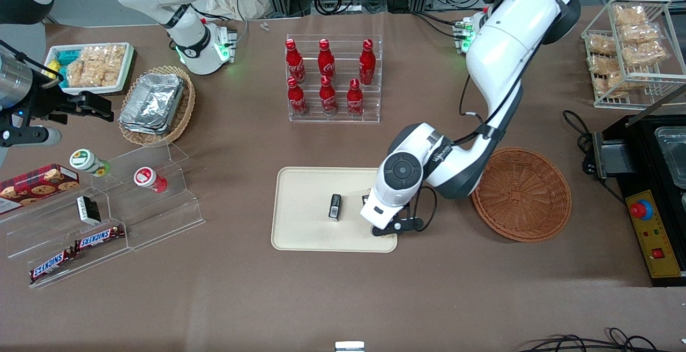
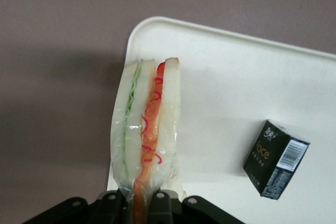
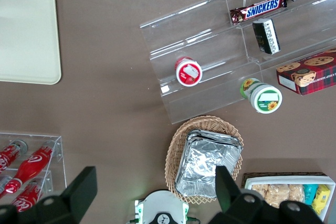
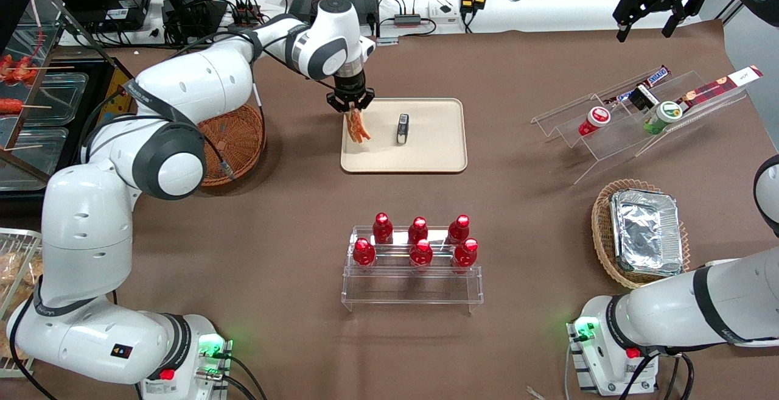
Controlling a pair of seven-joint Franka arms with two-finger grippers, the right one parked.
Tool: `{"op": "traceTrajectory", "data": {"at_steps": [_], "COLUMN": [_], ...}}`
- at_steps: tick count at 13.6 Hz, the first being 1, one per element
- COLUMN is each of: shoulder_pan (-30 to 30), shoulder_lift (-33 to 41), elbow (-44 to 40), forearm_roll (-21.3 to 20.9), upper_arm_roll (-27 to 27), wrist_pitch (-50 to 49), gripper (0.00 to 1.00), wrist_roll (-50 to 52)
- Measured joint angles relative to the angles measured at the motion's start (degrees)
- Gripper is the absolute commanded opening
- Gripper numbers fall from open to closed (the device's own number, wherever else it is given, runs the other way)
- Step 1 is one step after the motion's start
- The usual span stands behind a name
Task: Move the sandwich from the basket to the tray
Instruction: 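Lower the sandwich onto the tray beside the black box and release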
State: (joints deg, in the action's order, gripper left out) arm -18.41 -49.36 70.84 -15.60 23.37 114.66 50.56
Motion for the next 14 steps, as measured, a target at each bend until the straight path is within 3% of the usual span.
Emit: {"op": "traceTrajectory", "data": {"at_steps": [2,4,6,14], "shoulder_pan": [-0.75,-1.61,-2.35,-0.67], "shoulder_lift": [-1.56,-3.29,-3.7,-1.42], "elbow": [-0.04,-0.05,-0.44,-3.51], "forearm_roll": [-1.45,-3.77,-5.12,-5.44], "upper_arm_roll": [-0.04,-0.05,-0.05,-0.49], "wrist_pitch": [0.16,0.81,0.97,0.83], "gripper": [0.19,0.43,1.0,1.0], "wrist_roll": [0.0,0.48,0.88,3.36]}}
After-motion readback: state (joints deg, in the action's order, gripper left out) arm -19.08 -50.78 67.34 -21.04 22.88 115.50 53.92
